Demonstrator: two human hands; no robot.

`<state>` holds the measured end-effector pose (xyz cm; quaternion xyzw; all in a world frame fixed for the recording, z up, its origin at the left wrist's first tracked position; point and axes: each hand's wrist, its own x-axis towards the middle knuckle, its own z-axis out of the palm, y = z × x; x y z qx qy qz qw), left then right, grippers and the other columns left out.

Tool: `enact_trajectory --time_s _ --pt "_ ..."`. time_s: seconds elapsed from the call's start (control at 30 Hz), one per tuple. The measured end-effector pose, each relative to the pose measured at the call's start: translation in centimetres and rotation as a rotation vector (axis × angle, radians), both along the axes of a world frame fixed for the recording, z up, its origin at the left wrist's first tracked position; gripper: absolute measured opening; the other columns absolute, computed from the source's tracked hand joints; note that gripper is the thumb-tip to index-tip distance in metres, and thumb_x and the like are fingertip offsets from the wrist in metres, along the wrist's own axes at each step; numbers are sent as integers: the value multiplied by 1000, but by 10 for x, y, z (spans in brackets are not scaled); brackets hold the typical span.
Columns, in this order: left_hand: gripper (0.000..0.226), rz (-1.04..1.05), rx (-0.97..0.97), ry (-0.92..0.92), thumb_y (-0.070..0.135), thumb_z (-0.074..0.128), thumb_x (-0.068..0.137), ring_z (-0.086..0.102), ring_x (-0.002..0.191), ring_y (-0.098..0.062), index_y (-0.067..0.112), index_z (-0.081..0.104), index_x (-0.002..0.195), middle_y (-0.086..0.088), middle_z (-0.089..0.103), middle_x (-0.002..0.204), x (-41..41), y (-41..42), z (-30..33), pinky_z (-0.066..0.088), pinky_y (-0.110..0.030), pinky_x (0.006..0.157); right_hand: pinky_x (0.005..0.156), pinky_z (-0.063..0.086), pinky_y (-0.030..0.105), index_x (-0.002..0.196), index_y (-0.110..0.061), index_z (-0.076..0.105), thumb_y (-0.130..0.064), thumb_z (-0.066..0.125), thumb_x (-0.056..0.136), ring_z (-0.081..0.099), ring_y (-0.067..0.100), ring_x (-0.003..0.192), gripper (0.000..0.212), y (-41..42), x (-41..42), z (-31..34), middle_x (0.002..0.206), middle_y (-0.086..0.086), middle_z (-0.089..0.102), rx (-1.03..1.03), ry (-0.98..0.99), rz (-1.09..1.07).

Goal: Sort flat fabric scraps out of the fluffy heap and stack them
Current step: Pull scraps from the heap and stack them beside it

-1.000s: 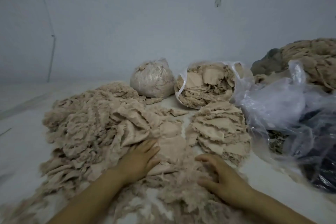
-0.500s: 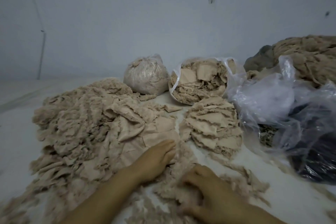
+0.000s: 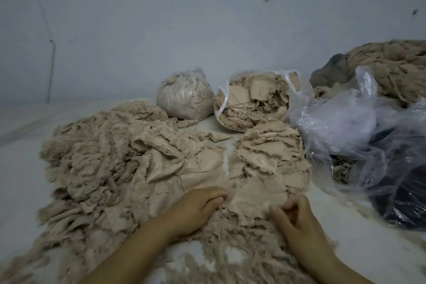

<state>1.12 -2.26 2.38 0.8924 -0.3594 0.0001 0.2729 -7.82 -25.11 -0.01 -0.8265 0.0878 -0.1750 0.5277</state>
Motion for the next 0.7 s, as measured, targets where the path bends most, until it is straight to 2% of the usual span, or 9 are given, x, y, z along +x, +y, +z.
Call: enact_trajectory --time_s 0.1,0.17,0.23,0.3,0.37,0.47,0.57,0.63,0.7 --pt "37 -5 178 34 34 33 102 40 126 -2 21 52 131 11 49 139 12 -8 -3 21 -1 89 58 39 11 65 -23 53 -25 74 81 52 1 55 26 -2 -18 5 67 -6 57 -191 28 253" --pt "39 91 188 75 29 30 103 38 131 -14 10 52 130 -2 47 141 22 -6 -2 21 -9 93 79 35 3 61 -38 59 -33 75 79 58 -1 66 24 -7 -30 21 72 -17 61 -354 150 473" --pt "39 154 106 154 32 32 103 41 130 -15 18 51 133 4 48 140 29 -5 -1 27 -13 97 76 36 6 64 -33 63 -47 69 82 58 -1 66 22 -10 -34 36 69 -13 63 -460 188 602" --pt "38 182 19 148 34 37 101 41 131 -13 22 51 134 5 47 142 31 -6 0 28 -12 101 64 39 13 72 -22 66 -49 61 87 55 3 66 31 -6 -29 45 70 -6 63 -546 14 572" --pt "36 156 -48 72 34 40 100 42 130 -11 23 53 132 5 50 139 25 -8 -3 25 -2 95 74 41 12 91 -25 72 -41 60 91 56 0 82 20 11 -25 46 88 -8 65 -519 -116 580" --pt "52 40 156 -38 49 36 97 21 141 -5 28 34 145 11 26 154 7 -1 -14 13 -12 108 91 38 13 103 -21 72 -41 60 92 58 3 92 27 42 -30 28 97 1 63 -483 -86 790" --pt "69 -115 321 36 66 41 87 0 141 8 32 29 146 26 6 151 -4 18 -22 1 -15 112 80 45 18 88 -15 75 -44 59 91 62 6 78 34 45 -32 25 80 4 67 -366 -15 873" --pt "52 -120 219 157 59 51 87 18 137 11 31 54 131 26 27 147 -7 27 -7 14 -15 112 68 46 21 83 -18 73 -40 62 90 59 1 70 27 32 -16 31 74 -7 67 -365 -87 678" --pt "41 -45 87 168 49 45 93 48 120 -1 17 68 105 12 57 127 -7 25 5 35 -20 104 73 43 20 94 -23 71 -35 63 90 54 -4 75 15 16 -1 34 86 -14 63 -472 -128 442"
